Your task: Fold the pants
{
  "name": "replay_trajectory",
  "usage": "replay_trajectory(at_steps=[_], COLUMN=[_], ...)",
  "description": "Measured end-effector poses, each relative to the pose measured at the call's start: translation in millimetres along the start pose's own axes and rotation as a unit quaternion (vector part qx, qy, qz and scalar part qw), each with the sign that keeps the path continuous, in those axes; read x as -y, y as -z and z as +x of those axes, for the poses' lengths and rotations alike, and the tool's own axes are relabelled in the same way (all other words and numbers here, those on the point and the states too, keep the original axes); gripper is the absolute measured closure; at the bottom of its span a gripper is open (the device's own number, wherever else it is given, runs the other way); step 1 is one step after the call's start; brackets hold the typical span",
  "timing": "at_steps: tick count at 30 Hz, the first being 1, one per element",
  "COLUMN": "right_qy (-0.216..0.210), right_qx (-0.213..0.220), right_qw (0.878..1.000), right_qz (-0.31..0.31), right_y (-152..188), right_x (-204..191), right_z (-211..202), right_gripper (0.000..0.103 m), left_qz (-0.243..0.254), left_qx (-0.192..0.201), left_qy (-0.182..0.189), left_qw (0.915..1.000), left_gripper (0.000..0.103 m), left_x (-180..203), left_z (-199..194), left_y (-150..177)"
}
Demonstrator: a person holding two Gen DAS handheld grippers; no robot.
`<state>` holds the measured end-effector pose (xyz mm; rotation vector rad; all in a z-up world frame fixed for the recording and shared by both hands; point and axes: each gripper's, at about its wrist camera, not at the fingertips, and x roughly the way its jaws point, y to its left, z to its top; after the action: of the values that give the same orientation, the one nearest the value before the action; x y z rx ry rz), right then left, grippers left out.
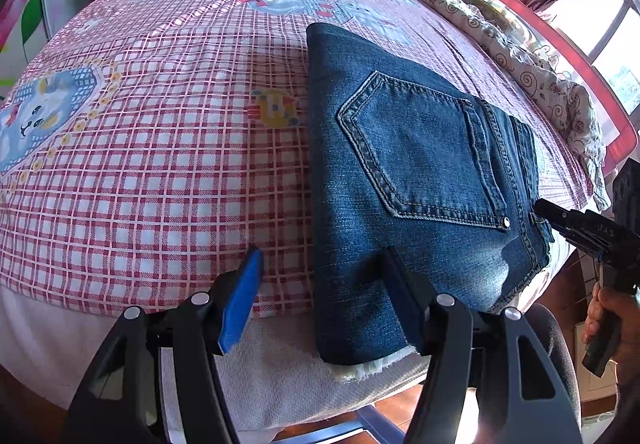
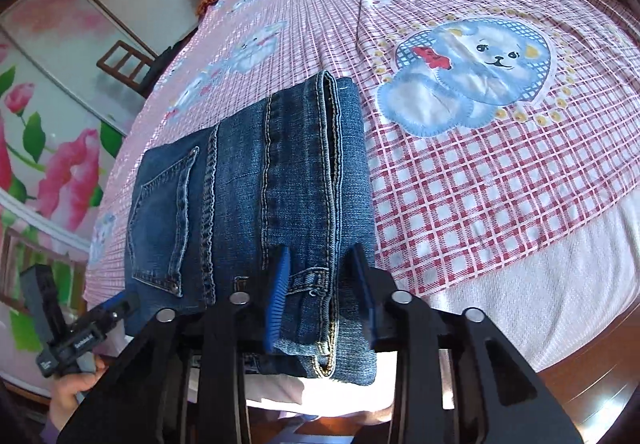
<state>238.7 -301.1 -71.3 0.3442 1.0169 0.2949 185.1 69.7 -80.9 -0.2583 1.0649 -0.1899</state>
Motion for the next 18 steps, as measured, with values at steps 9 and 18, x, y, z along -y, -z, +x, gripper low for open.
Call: replay_trajectory(at_steps=[9, 18], right_qy=[-0.031, -0.049], right_qx=[-0.01, 0.0], right_qw=[0.999, 0.998], right_qz=[0.03, 0.041], right_y=[2.1, 4.8], right_x=[19.1, 22.5], right_z=[9.1, 7.5], right_gripper=[0.086, 0.086], left_qz=[-0.004, -0.01], left_qx=[0.0, -0.007], left_qy=[0.003, 0.091], left_qw=[1.0, 0.9958], left_gripper=[0.04, 0.028], left_x=[0.9, -12.0], left_z=[-4.0, 4.7], left_y=[-4.6, -65.3])
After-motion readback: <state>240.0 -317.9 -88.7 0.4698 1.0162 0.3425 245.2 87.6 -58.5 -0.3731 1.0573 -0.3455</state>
